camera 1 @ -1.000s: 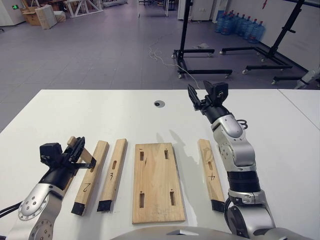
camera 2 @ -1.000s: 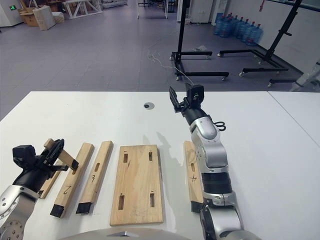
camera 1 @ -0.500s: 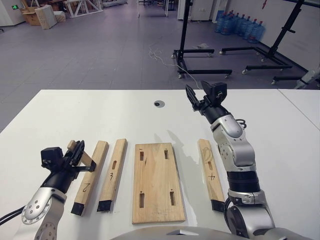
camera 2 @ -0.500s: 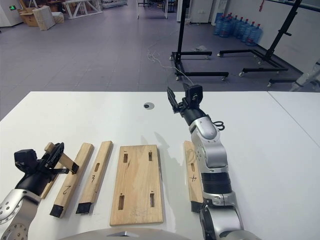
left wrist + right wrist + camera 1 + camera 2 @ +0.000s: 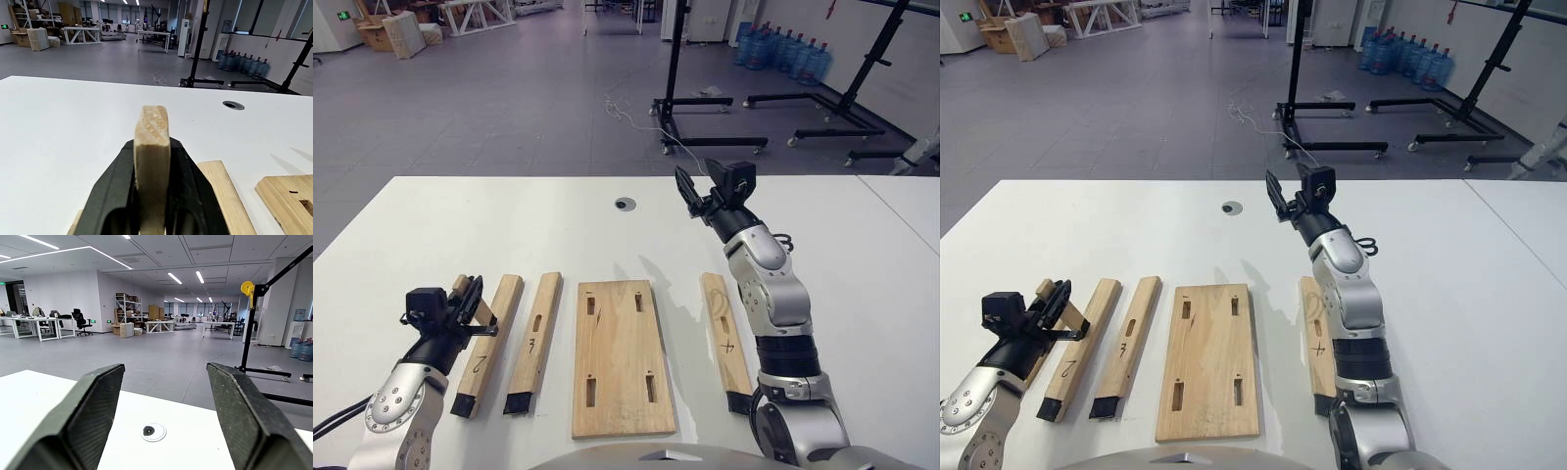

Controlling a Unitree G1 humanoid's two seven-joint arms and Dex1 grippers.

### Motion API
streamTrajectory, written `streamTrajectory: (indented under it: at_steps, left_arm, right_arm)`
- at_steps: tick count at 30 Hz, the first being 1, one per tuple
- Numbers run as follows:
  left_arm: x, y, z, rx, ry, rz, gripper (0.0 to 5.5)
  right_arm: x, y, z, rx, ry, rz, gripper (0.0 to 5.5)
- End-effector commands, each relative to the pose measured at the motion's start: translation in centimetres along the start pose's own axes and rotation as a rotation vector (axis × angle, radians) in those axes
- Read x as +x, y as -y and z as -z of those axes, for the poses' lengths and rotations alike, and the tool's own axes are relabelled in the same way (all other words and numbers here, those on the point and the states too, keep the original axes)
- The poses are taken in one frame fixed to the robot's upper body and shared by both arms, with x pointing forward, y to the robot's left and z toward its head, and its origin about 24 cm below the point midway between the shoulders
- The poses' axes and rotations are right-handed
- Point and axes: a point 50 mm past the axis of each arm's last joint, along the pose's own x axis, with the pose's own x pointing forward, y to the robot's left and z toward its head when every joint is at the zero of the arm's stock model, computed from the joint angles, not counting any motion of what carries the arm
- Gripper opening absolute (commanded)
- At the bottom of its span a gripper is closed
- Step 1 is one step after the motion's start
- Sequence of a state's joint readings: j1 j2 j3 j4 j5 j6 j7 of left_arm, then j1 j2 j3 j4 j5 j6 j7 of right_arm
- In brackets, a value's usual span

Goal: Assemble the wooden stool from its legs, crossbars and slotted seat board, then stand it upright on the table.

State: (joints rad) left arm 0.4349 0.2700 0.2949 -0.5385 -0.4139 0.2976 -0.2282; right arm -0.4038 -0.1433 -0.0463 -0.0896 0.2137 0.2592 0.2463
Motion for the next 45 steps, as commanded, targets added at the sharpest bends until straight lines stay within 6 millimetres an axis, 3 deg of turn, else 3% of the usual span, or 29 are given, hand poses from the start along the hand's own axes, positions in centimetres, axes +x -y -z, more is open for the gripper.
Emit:
streamTrajectory:
  at_steps: [1, 14, 25, 30, 36, 45]
  left_arm:
    - [-0.9, -0.1, 2.4, -0.045, -0.108, -0.012, 0.38]
    - [-0.8, 0.4, 4.0, 0.031, -0.229, 0.056, 0.38]
    - [-1.8, 0.6, 8.1, 0.026, -0.366, 0.088, 0.38]
    - [-1.7, 0.7, 7.7, 0.042, -0.372, 0.119, 0.38]
    - [-0.5, 0.5, 5.3, 0.014, -0.328, 0.164, 0.38]
    - [1.1, 0.5, 1.5, 0.014, -0.191, 0.131, 1.84]
  right_arm:
    - [0.1, -0.1, -0.5, -0.013, 0.015, -0.013, 3.10]
    - [0.2, 0.1, -0.4, -0.021, 0.013, -0.006, 3.10]
    - [0.4, 0.2, -0.6, -0.024, 0.023, -0.004, 3.10]
    - [0.4, 0.3, -0.6, -0.027, 0.021, -0.007, 3.10]
    - [0.3, 0.2, -0.5, -0.022, 0.025, 0.004, 3.10]
    - [0.3, 0.1, -0.4, -0.018, 0.031, 0.015, 3.10]
